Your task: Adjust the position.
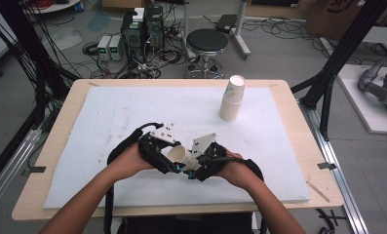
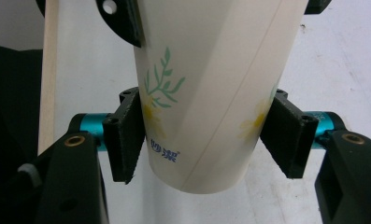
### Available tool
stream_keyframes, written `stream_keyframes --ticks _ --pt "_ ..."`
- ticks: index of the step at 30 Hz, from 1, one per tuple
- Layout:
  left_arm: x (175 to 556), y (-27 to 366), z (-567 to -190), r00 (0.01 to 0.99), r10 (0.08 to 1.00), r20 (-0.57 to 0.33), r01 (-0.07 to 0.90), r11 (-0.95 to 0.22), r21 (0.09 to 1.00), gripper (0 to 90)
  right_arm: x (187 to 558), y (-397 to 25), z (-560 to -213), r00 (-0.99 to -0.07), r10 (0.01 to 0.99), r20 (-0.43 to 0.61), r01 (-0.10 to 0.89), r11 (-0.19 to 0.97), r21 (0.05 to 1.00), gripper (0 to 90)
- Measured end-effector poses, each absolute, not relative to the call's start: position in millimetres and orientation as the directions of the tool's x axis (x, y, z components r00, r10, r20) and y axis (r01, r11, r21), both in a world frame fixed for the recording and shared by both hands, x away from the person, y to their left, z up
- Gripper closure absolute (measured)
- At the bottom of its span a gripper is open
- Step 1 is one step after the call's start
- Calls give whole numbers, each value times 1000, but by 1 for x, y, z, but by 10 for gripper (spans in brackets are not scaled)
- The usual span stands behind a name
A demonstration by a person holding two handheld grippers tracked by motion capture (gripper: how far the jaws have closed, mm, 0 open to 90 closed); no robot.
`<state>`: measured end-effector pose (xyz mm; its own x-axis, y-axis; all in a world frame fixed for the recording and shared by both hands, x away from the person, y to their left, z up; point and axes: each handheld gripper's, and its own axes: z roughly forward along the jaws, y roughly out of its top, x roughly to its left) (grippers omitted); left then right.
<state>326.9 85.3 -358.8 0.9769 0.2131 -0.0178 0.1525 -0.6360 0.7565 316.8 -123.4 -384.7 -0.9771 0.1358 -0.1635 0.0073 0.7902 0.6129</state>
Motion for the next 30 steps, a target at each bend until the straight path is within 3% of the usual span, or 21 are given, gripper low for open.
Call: stream_keyframes --ticks 3,19,30 --pt "327 92 -360 970 239 -36 171 -574 801 172 318 -125 -385 -977 137 -163 10 792 610 363" --pt "323 132 -366 948 310 -70 186 -364 913 176 324 -153 -384 -964 227 -141 81 751 656 363" --pt "323 149 -394 901 424 -91 212 -247 945 176 320 -186 -405 -933 342 -108 142 630 763 356"
